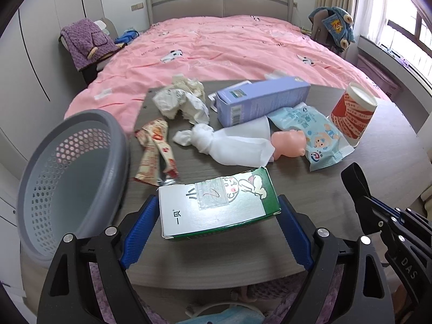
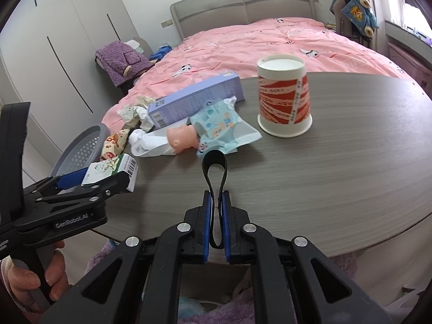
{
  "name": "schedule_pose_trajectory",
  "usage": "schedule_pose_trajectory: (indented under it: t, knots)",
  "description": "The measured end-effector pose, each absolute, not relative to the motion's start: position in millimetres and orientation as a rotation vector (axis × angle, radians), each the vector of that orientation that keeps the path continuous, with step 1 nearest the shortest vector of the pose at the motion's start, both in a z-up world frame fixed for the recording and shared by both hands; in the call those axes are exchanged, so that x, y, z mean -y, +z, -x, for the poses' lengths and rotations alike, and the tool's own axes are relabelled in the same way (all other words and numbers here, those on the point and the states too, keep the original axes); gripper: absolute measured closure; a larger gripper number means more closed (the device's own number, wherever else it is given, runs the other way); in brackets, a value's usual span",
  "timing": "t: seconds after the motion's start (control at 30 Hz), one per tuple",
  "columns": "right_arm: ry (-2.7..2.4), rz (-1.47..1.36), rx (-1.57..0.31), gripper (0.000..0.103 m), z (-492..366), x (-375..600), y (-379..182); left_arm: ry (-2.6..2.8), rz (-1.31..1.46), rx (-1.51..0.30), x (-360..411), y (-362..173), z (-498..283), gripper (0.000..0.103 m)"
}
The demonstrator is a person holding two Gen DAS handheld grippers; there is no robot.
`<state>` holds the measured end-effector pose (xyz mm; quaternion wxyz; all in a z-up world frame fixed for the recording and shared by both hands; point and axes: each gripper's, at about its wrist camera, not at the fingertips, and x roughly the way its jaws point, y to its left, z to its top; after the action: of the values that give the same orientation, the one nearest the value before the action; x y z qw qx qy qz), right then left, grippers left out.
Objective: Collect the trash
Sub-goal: 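Carry the band and carton over the grey-blue basket with both tools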
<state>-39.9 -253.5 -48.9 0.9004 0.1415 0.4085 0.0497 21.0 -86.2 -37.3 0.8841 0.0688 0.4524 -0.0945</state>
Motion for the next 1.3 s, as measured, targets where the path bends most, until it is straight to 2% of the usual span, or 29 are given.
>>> schedule_pose_trajectory:
  t: [0.67,0.97,1.3]
  knots:
    - [0.321,-0.184,-0.814,0.094,-2,141,-4,0.013,-0.066,-0.780,-38,8,-16,0.020]
    - [0.462,-0.122,-0.844,0.094,-40,70,-3,0.121,-0.033,-0.808,-103,-5,-39,0.020]
    - [0.548,-0.083,-0.894,0.094,-76,18,-15,0.170,0.015,-0.863,-141,-28,-59,0.020]
